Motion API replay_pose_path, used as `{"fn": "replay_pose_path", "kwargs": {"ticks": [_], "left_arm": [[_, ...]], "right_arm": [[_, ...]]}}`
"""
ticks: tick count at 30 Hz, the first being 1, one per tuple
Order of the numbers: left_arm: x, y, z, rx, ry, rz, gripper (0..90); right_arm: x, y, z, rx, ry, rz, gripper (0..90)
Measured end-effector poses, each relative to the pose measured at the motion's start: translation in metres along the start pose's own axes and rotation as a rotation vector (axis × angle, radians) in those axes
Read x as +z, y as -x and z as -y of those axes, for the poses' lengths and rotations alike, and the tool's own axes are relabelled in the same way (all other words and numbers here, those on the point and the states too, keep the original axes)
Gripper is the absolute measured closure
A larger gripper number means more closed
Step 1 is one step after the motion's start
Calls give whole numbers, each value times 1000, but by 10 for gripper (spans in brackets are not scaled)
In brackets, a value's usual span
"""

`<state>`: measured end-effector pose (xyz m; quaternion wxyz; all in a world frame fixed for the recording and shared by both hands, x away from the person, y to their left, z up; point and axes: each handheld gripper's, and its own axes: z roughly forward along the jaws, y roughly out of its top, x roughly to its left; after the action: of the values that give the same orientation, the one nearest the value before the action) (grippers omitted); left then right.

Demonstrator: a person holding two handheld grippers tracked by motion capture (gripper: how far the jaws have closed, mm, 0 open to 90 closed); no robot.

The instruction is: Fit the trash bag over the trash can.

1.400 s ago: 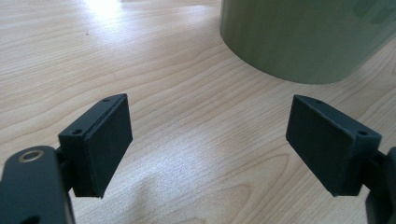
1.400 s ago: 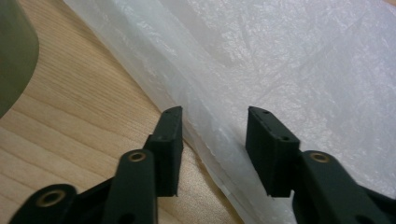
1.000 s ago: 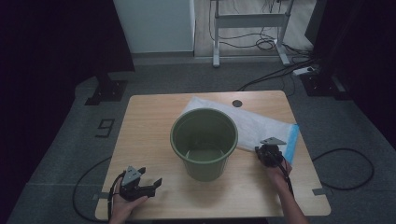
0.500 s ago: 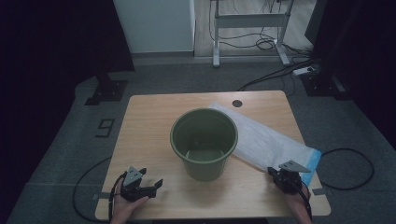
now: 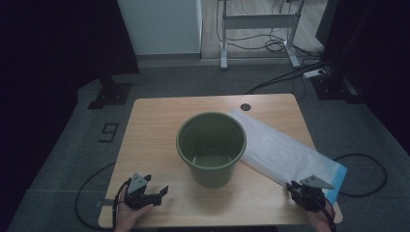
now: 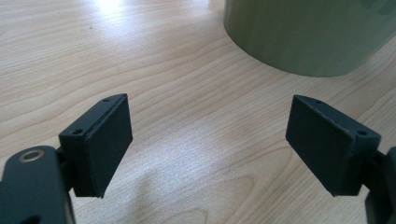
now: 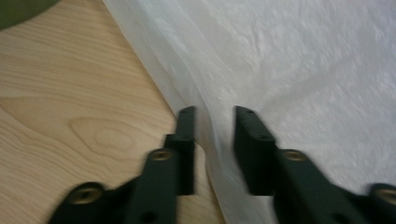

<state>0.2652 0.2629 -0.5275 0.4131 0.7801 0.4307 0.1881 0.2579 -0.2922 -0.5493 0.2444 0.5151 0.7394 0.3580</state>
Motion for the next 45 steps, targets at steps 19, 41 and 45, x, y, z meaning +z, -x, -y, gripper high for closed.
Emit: {"fn": "replay_pose_path", "kwargs": {"ticks": [19, 41, 45], "left_arm": [[7, 6, 0, 31, -23, 15, 145], [4, 2, 4, 13, -13, 8, 153], [6, 3, 4, 22, -16, 9, 153]], "right_arm": [[93, -61, -82, -76, 11, -44, 228], [112, -67, -89, -72, -39, 27, 540], [112, -61, -88, -35, -31, -8, 783]]}}
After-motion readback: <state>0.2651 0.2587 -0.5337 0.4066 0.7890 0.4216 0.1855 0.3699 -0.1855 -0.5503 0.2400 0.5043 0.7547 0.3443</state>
